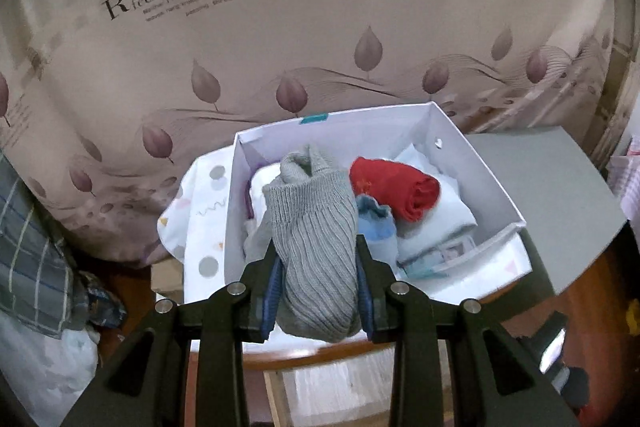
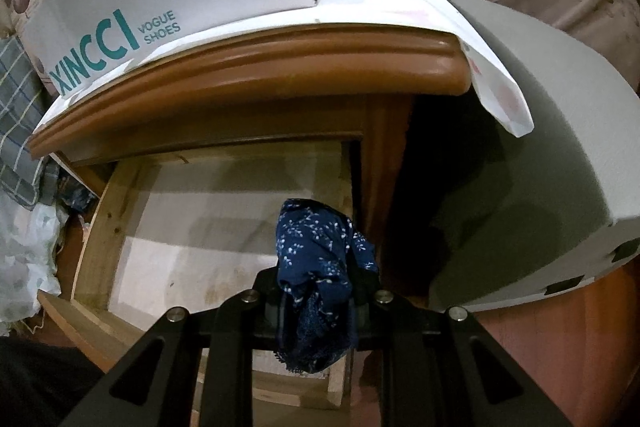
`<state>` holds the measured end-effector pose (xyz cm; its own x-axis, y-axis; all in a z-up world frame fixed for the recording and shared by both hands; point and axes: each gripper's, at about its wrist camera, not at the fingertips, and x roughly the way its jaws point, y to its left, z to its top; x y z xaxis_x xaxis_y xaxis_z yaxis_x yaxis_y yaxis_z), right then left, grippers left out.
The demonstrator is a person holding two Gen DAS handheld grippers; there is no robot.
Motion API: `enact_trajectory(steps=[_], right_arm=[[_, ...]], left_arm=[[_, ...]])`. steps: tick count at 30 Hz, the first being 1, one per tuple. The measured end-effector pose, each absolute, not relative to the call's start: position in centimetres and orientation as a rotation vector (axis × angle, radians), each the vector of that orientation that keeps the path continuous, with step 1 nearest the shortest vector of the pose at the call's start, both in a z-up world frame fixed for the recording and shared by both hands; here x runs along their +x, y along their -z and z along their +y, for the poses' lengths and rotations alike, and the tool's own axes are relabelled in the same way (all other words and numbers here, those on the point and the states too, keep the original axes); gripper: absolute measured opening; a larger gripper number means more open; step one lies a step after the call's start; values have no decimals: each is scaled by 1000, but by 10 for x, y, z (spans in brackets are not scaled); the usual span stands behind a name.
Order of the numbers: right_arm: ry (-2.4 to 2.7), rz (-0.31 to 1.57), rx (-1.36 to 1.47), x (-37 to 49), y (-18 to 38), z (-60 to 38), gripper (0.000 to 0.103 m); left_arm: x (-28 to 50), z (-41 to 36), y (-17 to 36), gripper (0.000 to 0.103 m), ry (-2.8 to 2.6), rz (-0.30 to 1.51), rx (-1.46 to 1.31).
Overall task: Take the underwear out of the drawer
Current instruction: 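Lower the grey knit underwear into the box and open the left tool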
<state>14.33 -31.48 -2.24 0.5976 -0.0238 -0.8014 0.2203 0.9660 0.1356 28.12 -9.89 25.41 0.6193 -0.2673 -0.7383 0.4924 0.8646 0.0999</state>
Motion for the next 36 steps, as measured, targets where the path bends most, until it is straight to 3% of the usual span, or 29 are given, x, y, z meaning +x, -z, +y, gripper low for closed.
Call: enact_trajectory(steps=[10, 25, 36], right_arm=[[139, 925, 238, 142, 22, -317, 21], [126, 932, 228, 145, 22, -313, 21], [124, 930, 227, 144, 21, -313, 21]], left_arm=[[333, -116, -233, 29, 430, 814, 293], [352, -160, -211, 33, 465, 805, 386], [344, -166, -208, 58, 474, 812, 387]])
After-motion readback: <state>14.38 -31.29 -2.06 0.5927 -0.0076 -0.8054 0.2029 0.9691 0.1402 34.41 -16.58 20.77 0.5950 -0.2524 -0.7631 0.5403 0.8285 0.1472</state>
